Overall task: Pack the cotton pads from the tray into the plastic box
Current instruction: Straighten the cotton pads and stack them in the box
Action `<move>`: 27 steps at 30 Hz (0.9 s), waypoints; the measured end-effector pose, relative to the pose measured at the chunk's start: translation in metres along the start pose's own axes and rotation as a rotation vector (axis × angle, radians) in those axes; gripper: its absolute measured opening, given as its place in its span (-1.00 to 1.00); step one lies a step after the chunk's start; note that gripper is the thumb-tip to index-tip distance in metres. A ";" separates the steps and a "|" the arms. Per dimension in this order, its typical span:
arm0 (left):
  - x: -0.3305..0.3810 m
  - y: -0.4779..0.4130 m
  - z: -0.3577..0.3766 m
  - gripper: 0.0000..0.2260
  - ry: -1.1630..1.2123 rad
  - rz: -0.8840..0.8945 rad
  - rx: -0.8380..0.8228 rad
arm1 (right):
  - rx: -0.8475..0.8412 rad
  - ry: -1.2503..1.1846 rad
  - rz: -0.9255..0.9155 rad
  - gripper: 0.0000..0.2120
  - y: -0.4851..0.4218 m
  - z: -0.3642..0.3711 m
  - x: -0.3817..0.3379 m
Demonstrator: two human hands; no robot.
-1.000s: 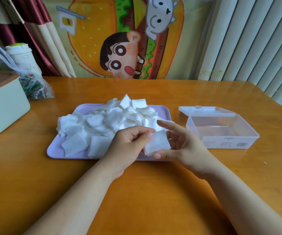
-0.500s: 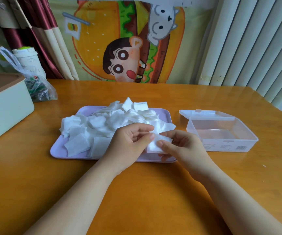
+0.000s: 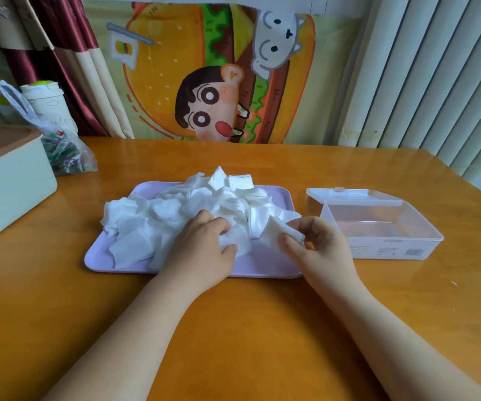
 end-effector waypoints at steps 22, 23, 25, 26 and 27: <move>0.002 0.001 0.017 -0.50 0.592 -0.033 -0.057 | 0.041 -0.107 0.068 -0.76 -0.003 -0.003 0.013; 0.000 0.000 0.014 -0.52 0.602 -0.050 -0.031 | 0.042 -0.114 0.069 -0.75 -0.003 -0.003 0.012; -0.004 0.000 0.006 -0.61 0.688 -0.108 0.034 | 0.038 -0.136 0.077 -0.74 -0.002 -0.004 0.012; -0.005 0.000 0.003 -0.67 0.763 -0.136 0.060 | 0.037 -0.152 0.085 -0.73 -0.003 -0.004 0.012; -0.006 0.000 0.001 -0.73 0.833 -0.157 0.081 | 0.038 -0.171 0.095 -0.73 -0.002 -0.006 0.010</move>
Point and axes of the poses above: each hand's wrist, its own y-axis away from the middle knuckle, its own z-axis out of the palm, x = y × z, the point moved 8 cm from there along -y, towards the middle knuckle, and after that the axes turned 6 degrees about y, right-handed, at the moved point
